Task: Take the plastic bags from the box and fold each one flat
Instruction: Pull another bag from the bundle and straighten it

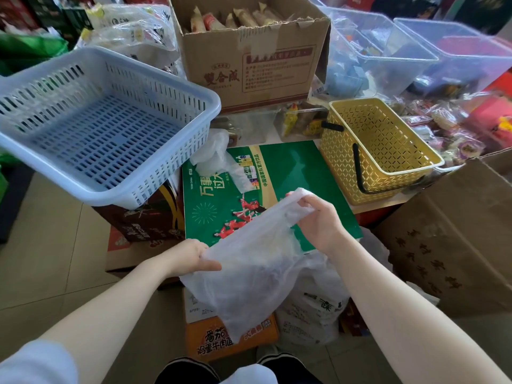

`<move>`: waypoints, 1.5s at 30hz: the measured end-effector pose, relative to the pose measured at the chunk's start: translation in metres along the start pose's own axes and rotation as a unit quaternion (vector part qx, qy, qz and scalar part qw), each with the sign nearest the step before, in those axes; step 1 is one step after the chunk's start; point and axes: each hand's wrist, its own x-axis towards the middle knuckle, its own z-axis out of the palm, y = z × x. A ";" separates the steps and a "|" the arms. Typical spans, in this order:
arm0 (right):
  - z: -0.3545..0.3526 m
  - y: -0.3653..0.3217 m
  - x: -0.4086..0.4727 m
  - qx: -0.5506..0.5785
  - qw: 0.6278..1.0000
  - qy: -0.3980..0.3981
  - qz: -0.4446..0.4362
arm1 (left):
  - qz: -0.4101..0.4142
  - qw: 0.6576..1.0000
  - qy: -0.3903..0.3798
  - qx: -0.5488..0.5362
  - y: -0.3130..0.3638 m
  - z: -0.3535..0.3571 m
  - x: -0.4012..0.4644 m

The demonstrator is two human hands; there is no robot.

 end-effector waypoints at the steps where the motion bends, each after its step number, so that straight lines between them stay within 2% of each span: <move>1: -0.002 -0.003 0.001 0.004 1.000 0.000 -0.008 | 0.000 1.000 0.020 -0.005 -0.005 -0.001 0.001; 3: -0.008 -0.010 0.002 -0.061 0.998 0.014 -0.021 | -0.005 0.998 0.059 -0.005 -0.017 -0.005 0.001; 4: -0.013 -0.012 0.003 -0.149 0.988 0.019 -0.025 | -0.005 0.997 0.075 0.012 -0.022 -0.007 0.000; 5: -0.019 -0.014 0.004 -0.284 0.958 0.020 -0.027 | -0.004 0.996 0.089 0.028 -0.025 -0.010 -0.002; 6: -0.025 -0.015 0.006 -0.453 0.891 0.015 -0.016 | 0.002 0.993 0.107 0.041 -0.028 -0.012 -0.005; 8: -0.035 -0.014 0.009 -0.739 0.673 0.016 0.027 | 0.027 0.987 0.146 0.063 -0.030 -0.016 -0.010; 9: -0.033 -0.012 0.008 -0.804 0.593 0.018 0.035 | 0.044 0.983 0.157 0.078 -0.029 -0.018 -0.011; 10: -0.026 -0.009 0.006 -0.822 0.568 0.015 0.027 | 0.065 0.979 0.162 0.100 -0.025 -0.019 -0.012; 11: -0.016 -0.006 0.004 -0.809 0.587 0.005 0.009 | 0.092 0.974 0.164 0.127 -0.018 -0.020 -0.012; 14: 0.026 0.007 0.001 -0.697 0.704 -0.095 -0.096 | 0.161 0.954 0.174 0.183 0.008 -0.020 -0.012; 15: 0.041 0.013 0.000 -0.673 0.716 -0.142 -0.121 | 0.185 0.947 0.182 0.189 0.016 -0.020 -0.011; 18: 0.067 0.028 0.001 -0.656 0.705 -0.221 -0.153 | 0.250 0.931 0.213 0.160 0.032 -0.022 -0.013; 22: 0.071 0.035 0.007 -0.656 0.702 -0.241 -0.138 | 0.305 0.913 0.252 0.099 0.039 -0.027 -0.020; 25: 0.062 0.030 0.007 -0.647 0.710 -0.248 -0.124 | 0.285 0.924 0.239 0.089 0.031 -0.030 -0.024; 29: 0.047 0.021 0.007 -0.654 0.712 -0.248 -0.060 | 0.247 0.946 0.201 0.066 0.018 -0.028 -0.025; 34: 0.037 0.015 0.003 -0.643 0.727 -0.239 0.009 | 0.230 0.952 0.202 0.027 0.010 -0.028 -0.027; 37: 0.023 0.010 0.000 -0.651 0.723 -0.227 0.039 | 0.159 0.962 0.212 0.073 0.001 -0.033 -0.030; 40: 0.014 0.011 -0.002 -0.662 0.722 -0.196 0.040 | 0.069 0.952 0.212 0.208 0.000 -0.034 -0.030; 42: 0.019 0.013 -0.003 -0.665 0.724 -0.184 0.023 | 0.080 0.932 0.237 0.263 0.015 -0.027 -0.027; 45: 0.036 0.016 -0.004 -0.659 0.728 -0.187 -0.032 | 0.154 0.932 0.223 0.239 0.053 -0.010 -0.019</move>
